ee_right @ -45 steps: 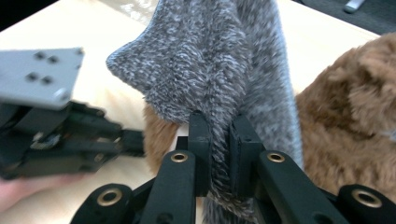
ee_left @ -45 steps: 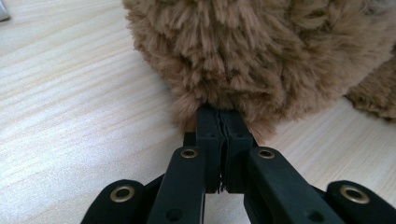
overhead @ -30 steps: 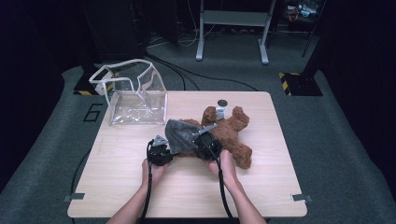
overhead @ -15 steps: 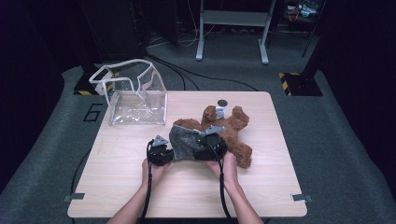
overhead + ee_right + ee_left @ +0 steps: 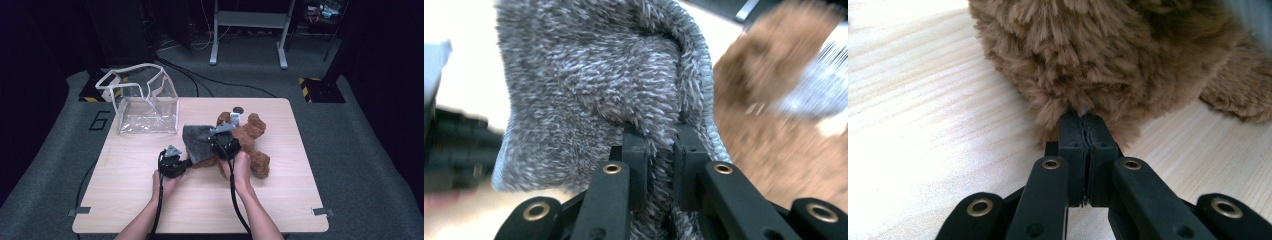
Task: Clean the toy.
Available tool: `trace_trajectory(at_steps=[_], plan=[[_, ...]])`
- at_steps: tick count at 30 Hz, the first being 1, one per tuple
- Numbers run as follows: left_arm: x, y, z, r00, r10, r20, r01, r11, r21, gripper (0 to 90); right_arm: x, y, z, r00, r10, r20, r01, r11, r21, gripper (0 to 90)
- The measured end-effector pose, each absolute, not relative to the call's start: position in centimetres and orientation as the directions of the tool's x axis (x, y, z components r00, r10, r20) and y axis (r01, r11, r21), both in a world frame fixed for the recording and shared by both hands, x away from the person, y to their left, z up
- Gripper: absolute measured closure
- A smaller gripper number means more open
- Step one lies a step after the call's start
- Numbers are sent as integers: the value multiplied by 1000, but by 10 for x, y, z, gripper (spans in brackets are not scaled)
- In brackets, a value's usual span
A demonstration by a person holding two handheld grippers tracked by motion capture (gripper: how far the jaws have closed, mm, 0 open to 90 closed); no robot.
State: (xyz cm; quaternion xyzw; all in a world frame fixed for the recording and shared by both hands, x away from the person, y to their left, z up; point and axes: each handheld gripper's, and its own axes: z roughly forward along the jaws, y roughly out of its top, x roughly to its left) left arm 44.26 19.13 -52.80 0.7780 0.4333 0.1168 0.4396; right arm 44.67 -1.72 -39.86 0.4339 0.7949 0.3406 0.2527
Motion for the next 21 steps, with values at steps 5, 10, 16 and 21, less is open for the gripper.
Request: trace_trajectory(at_steps=[5,10,16,21], plan=[[443,192,-528,597,778,-197,572,-240,785,882,464,-7,-396,-506,857,-97,549,407,730,793],[442,191,-528,594,781,-193,573,-242,783,882,450,-8,-405,-531,844,-80,550,414,725,795],[442,190,-528,589,784,-198,574,-234,785,882,433,-13,-417,-573,817,-64,556,445,702,795],[443,191,-528,592,784,-189,571,-242,785,882,424,-13,-439,-576,816,-40,595,452,664,797]])
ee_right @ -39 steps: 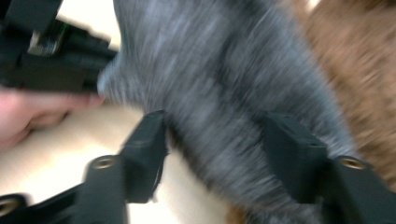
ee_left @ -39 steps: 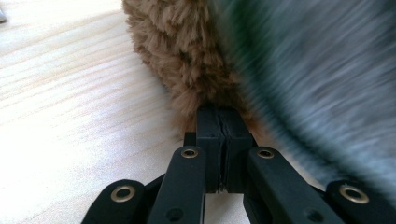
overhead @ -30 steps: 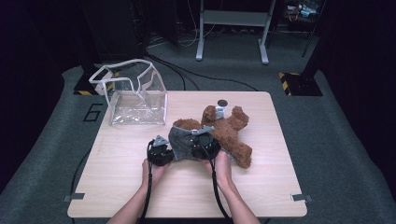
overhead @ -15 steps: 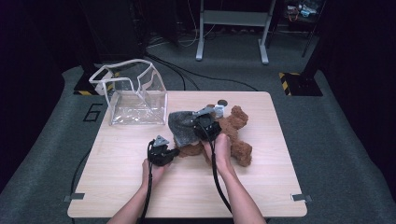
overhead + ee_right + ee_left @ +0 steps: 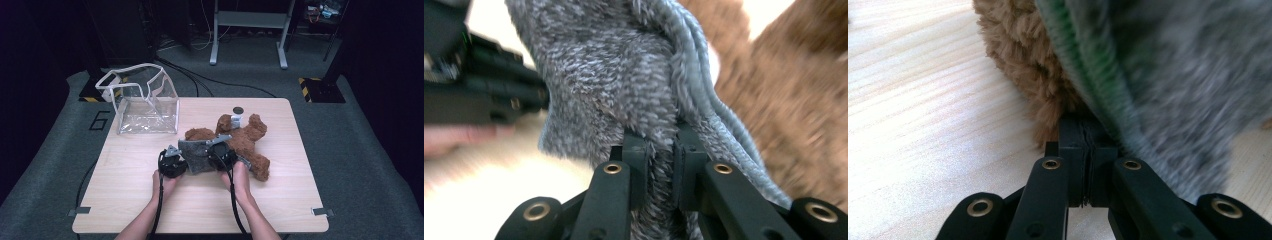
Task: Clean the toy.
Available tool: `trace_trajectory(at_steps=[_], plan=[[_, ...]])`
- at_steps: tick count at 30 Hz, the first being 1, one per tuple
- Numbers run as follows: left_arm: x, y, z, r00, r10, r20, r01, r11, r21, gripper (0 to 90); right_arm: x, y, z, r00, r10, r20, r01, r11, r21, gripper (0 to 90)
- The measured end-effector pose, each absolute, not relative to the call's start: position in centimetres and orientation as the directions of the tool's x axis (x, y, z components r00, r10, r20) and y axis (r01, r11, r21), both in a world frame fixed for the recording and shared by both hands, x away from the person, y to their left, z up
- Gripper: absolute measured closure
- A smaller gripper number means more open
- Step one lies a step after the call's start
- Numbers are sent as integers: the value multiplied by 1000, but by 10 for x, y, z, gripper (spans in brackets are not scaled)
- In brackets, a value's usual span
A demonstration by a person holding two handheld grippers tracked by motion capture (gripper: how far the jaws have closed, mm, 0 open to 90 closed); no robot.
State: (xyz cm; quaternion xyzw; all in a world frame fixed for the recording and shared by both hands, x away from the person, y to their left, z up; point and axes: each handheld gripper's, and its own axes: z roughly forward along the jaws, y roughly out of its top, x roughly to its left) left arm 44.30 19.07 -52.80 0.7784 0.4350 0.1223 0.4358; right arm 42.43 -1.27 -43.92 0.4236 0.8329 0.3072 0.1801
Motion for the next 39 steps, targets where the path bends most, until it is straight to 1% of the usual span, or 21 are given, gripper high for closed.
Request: trace_trajectory(at_steps=[3,6,11,14,16,19,23,25,28,30,33,35,38,39], plan=[[443,191,-528,591,784,-190,571,-240,785,882,422,-13,-452,-583,812,-27,621,466,630,797],[443,191,-528,592,783,-189,568,-240,787,882,420,-17,-452,-582,813,-22,619,461,636,800],[443,191,-528,595,783,-179,560,-246,791,882,423,-30,-418,-546,837,-32,562,394,728,802],[442,191,-528,596,782,-185,566,-244,788,882,433,-34,-399,-509,860,-31,545,350,762,803],[442,190,-528,592,784,-189,568,-239,788,882,443,-35,-394,-497,868,-22,552,336,763,803],[442,190,-528,592,783,-187,566,-239,789,882,452,-30,-403,-502,864,-18,580,353,734,803],[442,190,-528,596,781,-184,569,-249,784,881,445,-27,-423,-527,850,-19,598,386,703,805],[442,190,-528,595,783,-183,567,-247,785,880,440,-32,-425,-520,854,-1,602,368,708,805],[442,191,-527,591,787,-176,565,-248,787,870,435,-43,-415,-492,870,12,584,320,746,807],[440,190,-527,595,789,-156,549,-257,795,800,433,-52,-407,-475,880,-13,553,310,773,808],[437,190,-527,579,799,-165,544,-227,808,592,431,-67,-398,-440,898,-20,539,282,793,811],[432,188,-523,566,814,-134,516,-222,827,489,431,-77,-396,-424,906,-19,539,269,798,811],[424,181,-507,555,829,-71,445,-224,867,381,433,-90,-395,-401,916,-19,544,255,799,811],[423,177,-501,551,833,-56,414,-214,885,359,433,-93,-394,-394,919,-17,547,249,799,811]])
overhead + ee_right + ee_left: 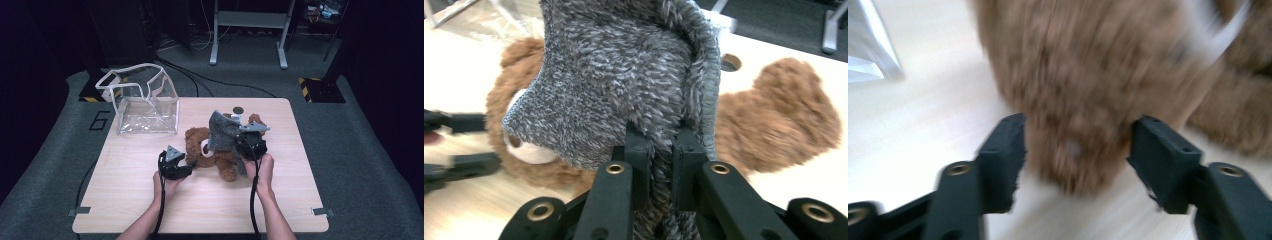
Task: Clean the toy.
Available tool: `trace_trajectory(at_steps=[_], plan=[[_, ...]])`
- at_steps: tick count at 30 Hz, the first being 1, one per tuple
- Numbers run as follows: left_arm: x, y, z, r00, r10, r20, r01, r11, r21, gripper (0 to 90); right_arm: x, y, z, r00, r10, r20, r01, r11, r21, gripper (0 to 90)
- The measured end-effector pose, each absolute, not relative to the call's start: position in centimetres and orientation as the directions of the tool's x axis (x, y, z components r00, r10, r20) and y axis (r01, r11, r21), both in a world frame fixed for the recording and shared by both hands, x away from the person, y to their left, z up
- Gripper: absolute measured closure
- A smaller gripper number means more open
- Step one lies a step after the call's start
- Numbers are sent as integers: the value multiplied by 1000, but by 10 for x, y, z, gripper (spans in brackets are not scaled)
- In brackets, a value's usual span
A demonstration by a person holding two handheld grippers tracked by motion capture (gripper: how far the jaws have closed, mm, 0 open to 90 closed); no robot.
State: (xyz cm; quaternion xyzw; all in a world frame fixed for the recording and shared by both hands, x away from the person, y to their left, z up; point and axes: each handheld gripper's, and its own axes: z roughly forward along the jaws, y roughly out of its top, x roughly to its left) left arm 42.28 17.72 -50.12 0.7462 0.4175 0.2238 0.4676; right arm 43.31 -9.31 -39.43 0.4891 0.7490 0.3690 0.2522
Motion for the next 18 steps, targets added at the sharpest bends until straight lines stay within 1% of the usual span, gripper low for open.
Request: trace_trajectory(at_steps=[3,5,7,10,12,13,14,18], plan=[[420,163,-483,561,828,8,333,-234,913,306,434,-100,-394,-381,924,-16,548,239,801,811],[422,150,-476,578,815,33,314,-260,913,286,434,-101,-394,-373,928,-15,551,234,801,811],[427,140,-474,585,808,66,302,-292,907,275,435,-101,-395,-372,928,-15,553,235,799,811],[437,129,-476,572,815,91,324,-327,888,263,436,-101,-395,-369,929,-25,554,241,797,811],[444,127,-478,565,818,108,337,-348,875,287,436,-102,-395,-368,929,-37,551,250,796,811],[447,127,-480,560,823,96,344,-336,877,316,435,-103,-394,-361,932,-35,555,245,795,811],[451,128,-480,562,822,89,358,-339,870,362,435,-104,-394,-359,933,-38,552,245,797,812],[463,133,-480,570,822,12,400,-290,869,495,434,-111,-391,-336,941,-41,551,232,802,811]])
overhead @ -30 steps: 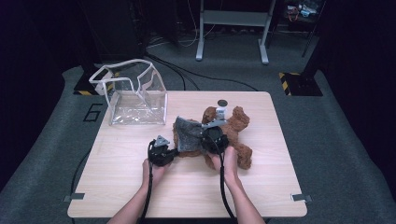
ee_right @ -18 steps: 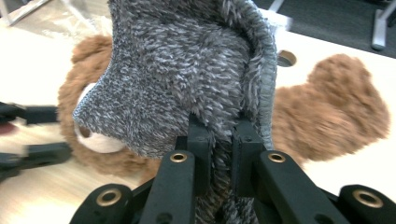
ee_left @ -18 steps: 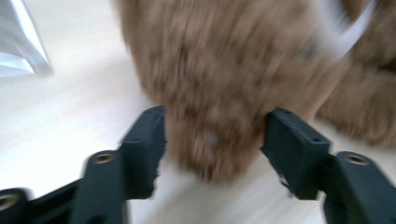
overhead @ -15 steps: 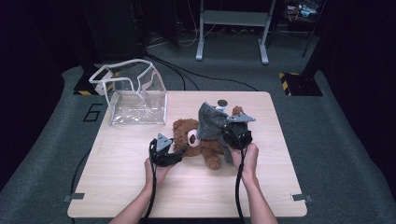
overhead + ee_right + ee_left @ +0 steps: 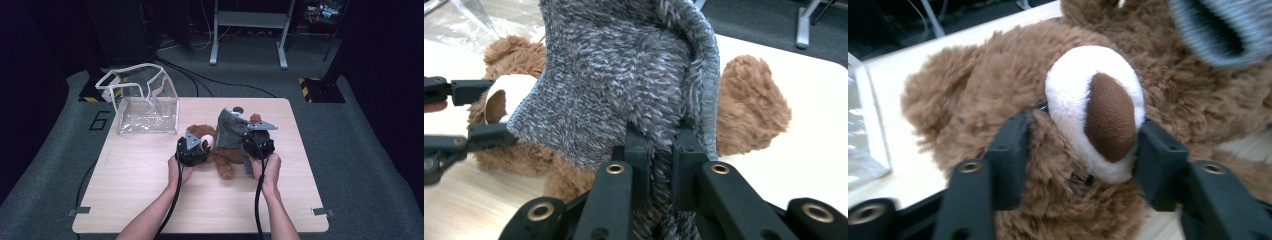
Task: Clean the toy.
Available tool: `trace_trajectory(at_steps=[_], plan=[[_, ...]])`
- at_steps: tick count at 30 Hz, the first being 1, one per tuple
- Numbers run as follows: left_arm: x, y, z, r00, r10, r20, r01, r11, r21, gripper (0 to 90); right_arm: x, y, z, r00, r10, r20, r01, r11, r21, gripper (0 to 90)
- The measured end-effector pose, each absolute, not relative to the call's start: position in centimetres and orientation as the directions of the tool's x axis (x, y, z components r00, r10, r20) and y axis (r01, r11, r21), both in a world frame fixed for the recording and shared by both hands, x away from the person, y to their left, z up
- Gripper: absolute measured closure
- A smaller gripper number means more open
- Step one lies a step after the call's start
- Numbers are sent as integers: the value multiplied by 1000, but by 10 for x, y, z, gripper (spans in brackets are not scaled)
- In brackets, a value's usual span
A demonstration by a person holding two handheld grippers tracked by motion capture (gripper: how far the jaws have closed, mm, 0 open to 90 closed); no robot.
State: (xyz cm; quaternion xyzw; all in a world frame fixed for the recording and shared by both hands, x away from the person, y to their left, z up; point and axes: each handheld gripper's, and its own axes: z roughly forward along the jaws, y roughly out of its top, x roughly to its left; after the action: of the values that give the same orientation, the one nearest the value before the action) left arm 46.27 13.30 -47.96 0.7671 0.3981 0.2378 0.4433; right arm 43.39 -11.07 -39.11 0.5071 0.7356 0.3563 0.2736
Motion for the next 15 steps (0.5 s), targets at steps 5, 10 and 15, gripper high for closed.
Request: trace_trajectory(at_steps=[5,10,15], plan=[[464,141,-471,609,792,-37,422,-284,861,624,434,-118,-387,-317,948,-40,548,217,808,811],[461,142,-469,622,782,-35,424,-299,855,633,434,-116,-383,-328,943,-49,546,232,805,811],[453,145,-462,663,747,-56,421,-309,853,645,433,-110,-381,-350,935,-58,542,253,801,811]])
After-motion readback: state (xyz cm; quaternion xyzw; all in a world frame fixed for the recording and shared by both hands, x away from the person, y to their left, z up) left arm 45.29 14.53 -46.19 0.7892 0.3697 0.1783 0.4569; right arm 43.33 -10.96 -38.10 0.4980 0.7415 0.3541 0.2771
